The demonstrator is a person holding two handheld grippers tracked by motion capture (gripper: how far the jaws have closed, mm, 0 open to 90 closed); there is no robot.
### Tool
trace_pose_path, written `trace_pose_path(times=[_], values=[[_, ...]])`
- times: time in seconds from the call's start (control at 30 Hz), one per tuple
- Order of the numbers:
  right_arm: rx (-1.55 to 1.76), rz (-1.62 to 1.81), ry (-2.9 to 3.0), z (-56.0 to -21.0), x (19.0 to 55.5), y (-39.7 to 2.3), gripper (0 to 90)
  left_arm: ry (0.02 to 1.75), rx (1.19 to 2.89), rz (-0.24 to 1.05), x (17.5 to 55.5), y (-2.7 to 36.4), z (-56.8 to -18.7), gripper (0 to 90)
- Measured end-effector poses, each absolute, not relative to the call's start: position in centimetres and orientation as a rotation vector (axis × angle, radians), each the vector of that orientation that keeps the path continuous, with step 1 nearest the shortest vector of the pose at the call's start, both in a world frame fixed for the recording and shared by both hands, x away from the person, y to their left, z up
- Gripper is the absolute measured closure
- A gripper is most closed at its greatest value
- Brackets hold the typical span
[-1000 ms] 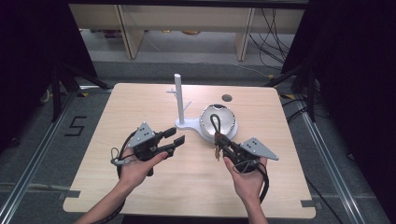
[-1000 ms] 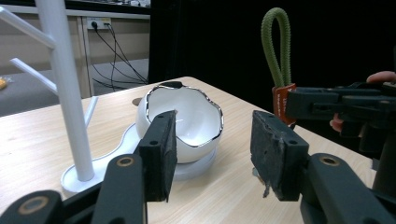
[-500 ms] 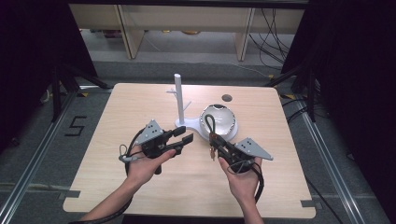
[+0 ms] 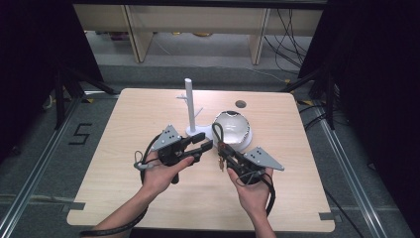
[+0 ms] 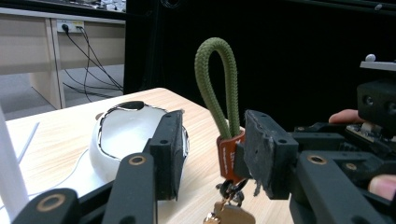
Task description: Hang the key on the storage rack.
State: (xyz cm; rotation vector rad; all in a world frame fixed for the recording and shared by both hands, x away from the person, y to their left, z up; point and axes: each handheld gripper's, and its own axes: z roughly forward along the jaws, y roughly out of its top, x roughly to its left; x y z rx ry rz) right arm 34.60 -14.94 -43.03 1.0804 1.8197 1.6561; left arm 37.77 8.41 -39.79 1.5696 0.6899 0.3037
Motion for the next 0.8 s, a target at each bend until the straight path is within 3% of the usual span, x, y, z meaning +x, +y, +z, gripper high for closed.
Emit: trace_pose_path(times=[0.57, 0.8], values=[[1.079, 1.667, 1.848, -43.1, 34.5, -14.0, 79.5, 0.724, 1.562, 0.259, 38.5, 7.2, -39.9, 57.3], [1.071, 1.667, 1.846, -43.1, 34.6, -13.8, 79.4, 0.739, 1.545, 0.227, 38.7, 7.3, -39.9, 63.1]])
